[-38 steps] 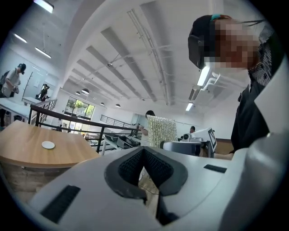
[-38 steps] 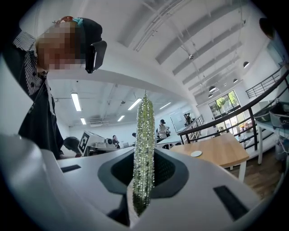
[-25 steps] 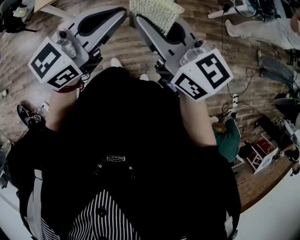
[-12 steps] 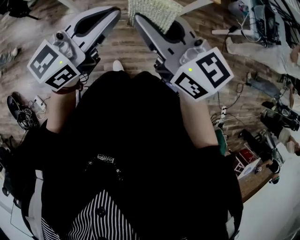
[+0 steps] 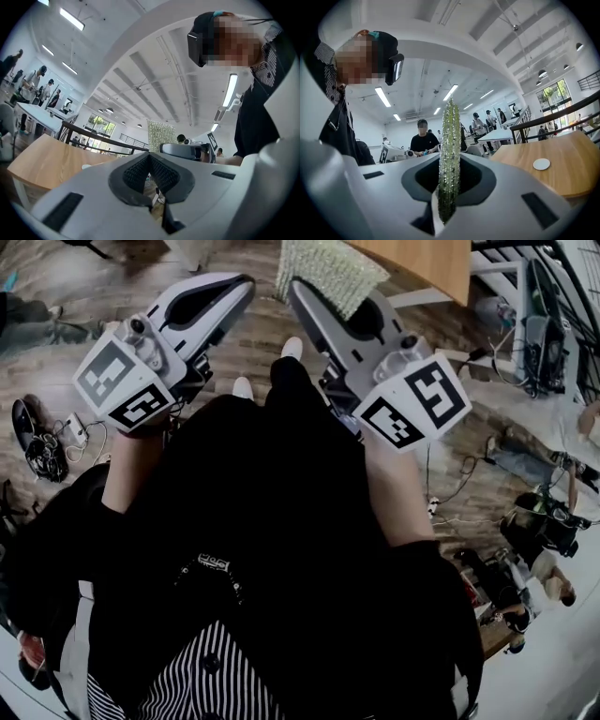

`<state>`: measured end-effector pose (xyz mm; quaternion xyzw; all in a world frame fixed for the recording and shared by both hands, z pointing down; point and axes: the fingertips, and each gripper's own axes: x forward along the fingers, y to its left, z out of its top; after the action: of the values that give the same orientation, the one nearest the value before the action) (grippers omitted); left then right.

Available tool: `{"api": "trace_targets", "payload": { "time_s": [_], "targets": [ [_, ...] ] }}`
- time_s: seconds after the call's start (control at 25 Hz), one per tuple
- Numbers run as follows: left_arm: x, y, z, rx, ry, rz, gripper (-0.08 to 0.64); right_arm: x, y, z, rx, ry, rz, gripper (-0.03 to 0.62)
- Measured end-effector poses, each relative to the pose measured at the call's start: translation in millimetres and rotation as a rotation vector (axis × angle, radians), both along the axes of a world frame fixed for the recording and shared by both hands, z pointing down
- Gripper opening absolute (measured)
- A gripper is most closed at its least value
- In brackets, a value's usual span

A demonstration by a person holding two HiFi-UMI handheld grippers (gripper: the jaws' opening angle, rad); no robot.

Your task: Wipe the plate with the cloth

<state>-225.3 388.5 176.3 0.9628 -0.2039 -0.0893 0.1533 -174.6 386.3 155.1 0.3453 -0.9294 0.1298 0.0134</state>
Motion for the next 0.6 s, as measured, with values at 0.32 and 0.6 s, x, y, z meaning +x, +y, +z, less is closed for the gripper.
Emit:
{"api": "trace_targets", "payload": {
  "time_s": [0.32,0.6],
  "targets": [
    [16,-63,-17,0.038,-0.034,-0.071,-0.002,14,-63,-12,0.038,-0.047,-0.046,0.06],
    [61,-100,-46,0.06,-0.054,-0.072,0.0,39,-105,-38,0.053,-0.07,-0.099,0.06]
  ]
}}
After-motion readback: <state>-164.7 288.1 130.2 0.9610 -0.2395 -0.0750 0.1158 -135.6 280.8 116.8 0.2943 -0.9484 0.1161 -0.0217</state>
